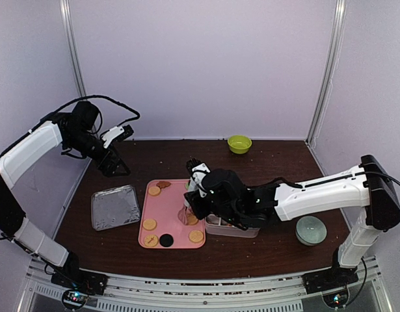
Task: Pack the cookies
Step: Position the fake cookies on the plate.
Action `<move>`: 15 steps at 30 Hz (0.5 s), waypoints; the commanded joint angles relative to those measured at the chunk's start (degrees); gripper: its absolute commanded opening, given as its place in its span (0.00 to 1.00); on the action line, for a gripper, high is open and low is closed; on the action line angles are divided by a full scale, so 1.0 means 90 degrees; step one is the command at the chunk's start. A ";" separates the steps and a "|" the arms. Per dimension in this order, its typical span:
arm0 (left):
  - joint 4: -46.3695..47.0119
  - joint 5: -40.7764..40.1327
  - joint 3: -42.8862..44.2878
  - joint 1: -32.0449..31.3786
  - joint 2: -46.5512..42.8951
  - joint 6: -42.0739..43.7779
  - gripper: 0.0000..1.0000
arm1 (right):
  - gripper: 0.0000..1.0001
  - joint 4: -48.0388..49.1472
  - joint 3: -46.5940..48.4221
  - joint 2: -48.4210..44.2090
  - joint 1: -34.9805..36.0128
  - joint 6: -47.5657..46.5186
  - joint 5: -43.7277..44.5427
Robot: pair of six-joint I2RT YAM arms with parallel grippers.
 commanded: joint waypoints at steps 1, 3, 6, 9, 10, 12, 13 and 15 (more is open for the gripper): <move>-0.0057 0.0147 -0.0004 0.0062 -0.0016 0.0073 0.98 | 0.44 -0.0210 0.0213 -0.0227 0.0013 -0.0058 0.0294; -0.0057 0.0138 -0.0014 0.0061 -0.0024 0.0074 0.98 | 0.44 -0.0235 0.0210 -0.0248 0.0017 -0.0068 0.0308; -0.0058 0.0136 -0.0015 0.0058 -0.0016 0.0065 0.98 | 0.45 -0.0297 0.0255 -0.0275 0.0042 -0.0117 0.0357; -0.0058 0.0120 0.0004 0.0061 -0.0007 0.0067 0.98 | 0.46 -0.0396 0.0330 -0.0281 0.0078 -0.0201 0.0471; -0.0055 0.0112 0.0013 0.0061 -0.0018 0.0061 0.98 | 0.46 -0.0405 0.0357 -0.0275 0.0089 -0.0244 0.0489; -0.0058 0.0104 0.0021 0.0063 -0.0018 0.0061 0.98 | 0.46 -0.0424 0.0385 -0.0287 0.0100 -0.0285 0.0508; -0.0058 0.0093 0.0024 0.0062 -0.0016 0.0058 0.98 | 0.46 -0.0424 0.0401 -0.0290 0.0106 -0.0309 0.0511; -0.0055 0.0085 0.0024 0.0061 -0.0016 0.0055 0.98 | 0.46 -0.0451 0.0446 -0.0286 0.0114 -0.0362 0.0531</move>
